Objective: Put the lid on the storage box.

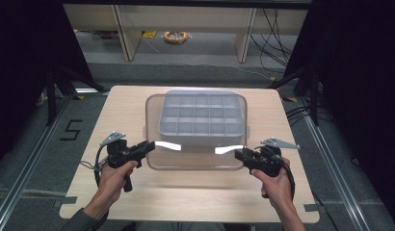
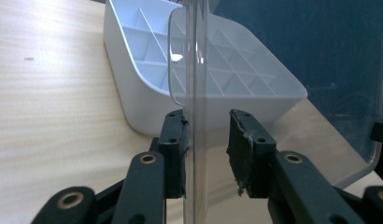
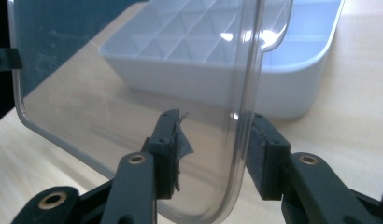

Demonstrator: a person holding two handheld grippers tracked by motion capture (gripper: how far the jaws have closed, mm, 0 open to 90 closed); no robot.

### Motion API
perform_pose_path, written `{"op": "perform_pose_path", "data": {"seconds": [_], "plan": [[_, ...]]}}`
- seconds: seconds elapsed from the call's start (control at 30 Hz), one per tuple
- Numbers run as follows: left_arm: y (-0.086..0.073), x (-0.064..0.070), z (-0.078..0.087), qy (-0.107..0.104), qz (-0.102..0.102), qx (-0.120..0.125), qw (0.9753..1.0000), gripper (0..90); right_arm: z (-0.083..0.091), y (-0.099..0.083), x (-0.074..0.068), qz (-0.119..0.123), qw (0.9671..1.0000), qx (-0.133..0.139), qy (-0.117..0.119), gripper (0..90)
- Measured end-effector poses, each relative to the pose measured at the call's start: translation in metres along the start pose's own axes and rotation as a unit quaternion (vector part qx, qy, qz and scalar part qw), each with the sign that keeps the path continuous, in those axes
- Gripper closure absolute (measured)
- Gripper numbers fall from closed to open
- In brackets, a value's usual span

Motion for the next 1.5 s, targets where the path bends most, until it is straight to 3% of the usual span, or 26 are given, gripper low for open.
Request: {"op": "perform_pose_path", "data": {"seconds": [0.2, 0.27, 0.3, 0.4, 0.47, 0.5, 0.7, 0.73, 0.83, 0.93, 0.97, 1.0, 1.13, 1.17, 1.2, 1.37, 1.43, 1.5], "plan": [[0.018, -0.004, -0.019, 0.002, 0.011, 0.001, 0.9999, 65.7, -0.011, 0.028, 0.006, -0.01, 0.9998, 0.014, -0.006, 59.8], [0.022, -0.005, -0.024, 0.001, 0.011, 0.0, 0.9999, 65.2, -0.013, 0.034, 0.01, 0.0, 0.9998, 0.02, -0.006, 59.6], [0.025, -0.005, -0.03, 0.001, 0.011, -0.001, 0.9999, 65.2, -0.013, 0.036, 0.008, -0.013, 0.9997, 0.019, -0.003, 59.7], [0.031, -0.006, -0.037, 0.004, 0.011, -0.003, 0.9999, 65.2, -0.018, 0.043, 0.014, -0.007, 0.9998, 0.02, -0.007, 59.6], [0.035, -0.007, -0.041, 0.006, 0.009, -0.001, 0.9999, 65.2, -0.021, 0.046, 0.015, -0.023, 0.9996, 0.015, -0.012, 59.6], [0.035, -0.007, -0.041, 0.006, 0.009, -0.001, 0.9999, 65.1, -0.024, 0.048, 0.019, -0.006, 0.9997, 0.019, -0.013, 59.5], [0.047, -0.009, -0.054, 0.016, 0.005, 0.002, 0.9998, 65.0, -0.035, 0.056, 0.023, -0.026, 0.9994, 0.009, -0.022, 59.0], [0.047, -0.009, -0.054, 0.016, 0.005, 0.002, 0.9998, 64.9, -0.037, 0.058, 0.027, -0.011, 0.9996, 0.014, -0.022, 58.7], [0.052, -0.01, -0.061, 0.018, 0.009, 0.007, 0.9998, 64.9, -0.041, 0.062, 0.029, -0.029, 0.9992, 0.01, -0.024, 58.3], [0.055, -0.01, -0.067, 0.02, 0.01, 0.007, 0.9997, 64.9, -0.045, 0.064, 0.034, -0.022, 0.9994, 0.011, -0.025, 58.1], [0.057, -0.01, -0.07, 0.021, 0.005, 0.003, 0.9998, 64.9, -0.045, 0.065, 0.032, -0.044, 0.9985, 0.003, -0.031, 58.0], [0.059, -0.011, -0.072, 0.022, 0.005, 0.004, 0.9997, 64.9, -0.047, 0.067, 0.038, -0.024, 0.9992, 0.007, -0.031, 57.8], [0.065, -0.014, -0.083, 0.027, 0.006, 0.007, 0.9996, 64.6, -0.057, 0.071, 0.043, -0.043, 0.9985, 0.009, -0.033, 57.6], [0.068, -0.016, -0.089, 0.031, 0.007, 0.008, 0.9995, 64.6, -0.059, 0.071, 0.046, -0.038, 0.9986, 0.006, -0.036, 57.5], [0.069, -0.018, -0.091, 0.034, 0.007, 0.007, 0.9994, 64.6, -0.061, 0.071, 0.044, -0.057, 0.9978, 0.003, -0.034, 57.3], [0.067, -0.024, -0.102, 0.037, 0.012, 0.003, 0.9992, 64.1, -0.069, 0.073, 0.052, -0.049, 0.9981, 0.001, -0.038, 57.0], [0.066, -0.025, -0.104, 0.038, 0.016, 0.003, 0.9992, 64.0, -0.07, 0.073, 0.051, -0.069, 0.9967, -0.004, -0.042, 56.9], [0.064, -0.027, -0.108, 0.038, 0.018, 0.001, 0.9991, 63.9, -0.072, 0.073, 0.055, -0.059, 0.9974, -0.004, -0.042, 56.9]]}}
Point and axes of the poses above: each handheld gripper's, and its own axes: z roughly backward along the jaws, y roughly out of its top, x roughly to its right, the point moved 7 cm from there along -z, roughly forward along the jaws, and after that the axes turned 9 degrees about x, right-handed, at the moved point
